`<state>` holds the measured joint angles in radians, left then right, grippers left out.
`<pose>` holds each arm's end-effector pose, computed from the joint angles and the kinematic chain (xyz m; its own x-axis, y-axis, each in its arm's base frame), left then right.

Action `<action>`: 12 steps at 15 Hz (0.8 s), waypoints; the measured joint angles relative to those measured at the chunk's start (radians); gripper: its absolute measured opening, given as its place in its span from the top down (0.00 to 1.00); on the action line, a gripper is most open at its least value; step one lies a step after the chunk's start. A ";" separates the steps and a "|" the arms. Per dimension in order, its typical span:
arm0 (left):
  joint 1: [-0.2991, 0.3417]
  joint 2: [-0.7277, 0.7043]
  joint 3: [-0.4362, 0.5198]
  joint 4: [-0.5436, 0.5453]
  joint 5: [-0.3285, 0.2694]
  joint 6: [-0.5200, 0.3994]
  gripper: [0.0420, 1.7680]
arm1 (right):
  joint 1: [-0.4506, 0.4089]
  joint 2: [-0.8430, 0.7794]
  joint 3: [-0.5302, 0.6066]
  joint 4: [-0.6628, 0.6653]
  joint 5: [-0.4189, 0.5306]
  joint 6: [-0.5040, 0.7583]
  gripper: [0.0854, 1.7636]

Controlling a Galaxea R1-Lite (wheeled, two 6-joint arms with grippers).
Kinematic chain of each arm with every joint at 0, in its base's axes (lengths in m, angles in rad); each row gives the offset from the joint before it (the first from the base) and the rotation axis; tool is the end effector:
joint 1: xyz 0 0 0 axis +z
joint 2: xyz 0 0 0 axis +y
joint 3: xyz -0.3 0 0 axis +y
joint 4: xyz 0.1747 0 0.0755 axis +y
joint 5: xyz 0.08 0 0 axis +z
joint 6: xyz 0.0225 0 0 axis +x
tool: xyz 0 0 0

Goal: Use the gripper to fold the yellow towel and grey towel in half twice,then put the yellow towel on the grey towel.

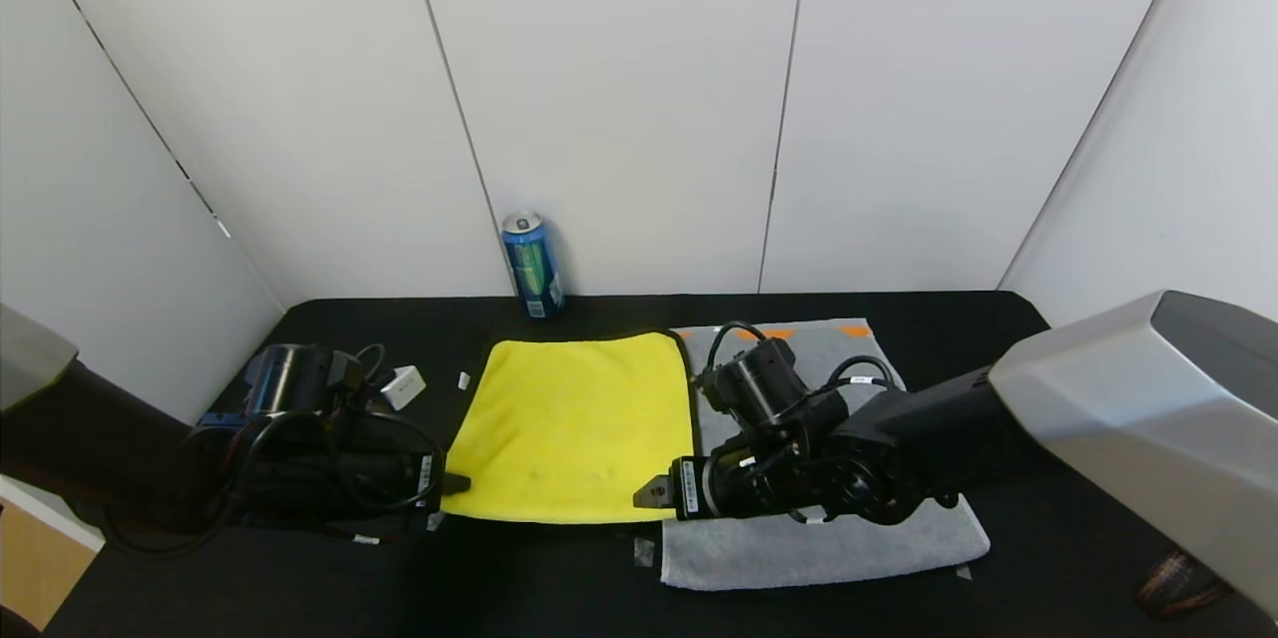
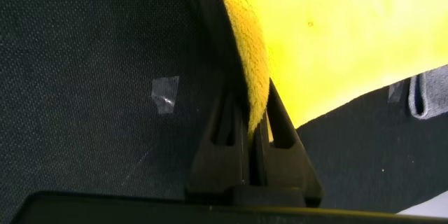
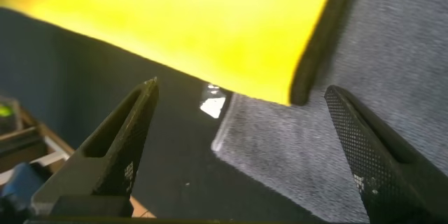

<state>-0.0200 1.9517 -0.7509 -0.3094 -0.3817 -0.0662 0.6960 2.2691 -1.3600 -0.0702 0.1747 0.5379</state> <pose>0.3082 -0.0145 0.0644 0.5755 -0.3841 -0.7220 0.2006 0.9222 -0.3307 0.3260 0.2775 0.0623 0.3936 0.5553 -0.7326 -0.3263 0.8294 0.4534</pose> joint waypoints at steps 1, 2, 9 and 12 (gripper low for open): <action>0.000 0.000 0.000 0.000 0.000 0.000 0.94 | 0.004 0.007 -0.010 0.018 -0.021 -0.001 0.03; 0.001 0.000 0.000 0.000 0.000 -0.001 0.94 | 0.008 0.013 -0.019 0.029 -0.029 -0.002 0.03; 0.002 0.000 -0.001 0.001 0.000 -0.001 0.94 | 0.035 0.037 -0.083 0.069 -0.034 0.001 0.03; 0.001 0.001 0.000 0.001 0.000 -0.001 0.94 | 0.039 0.047 -0.107 0.097 -0.048 0.002 0.03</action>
<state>-0.0191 1.9526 -0.7513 -0.3081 -0.3817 -0.0668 0.7345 2.3157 -1.4672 0.0270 0.1264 0.5398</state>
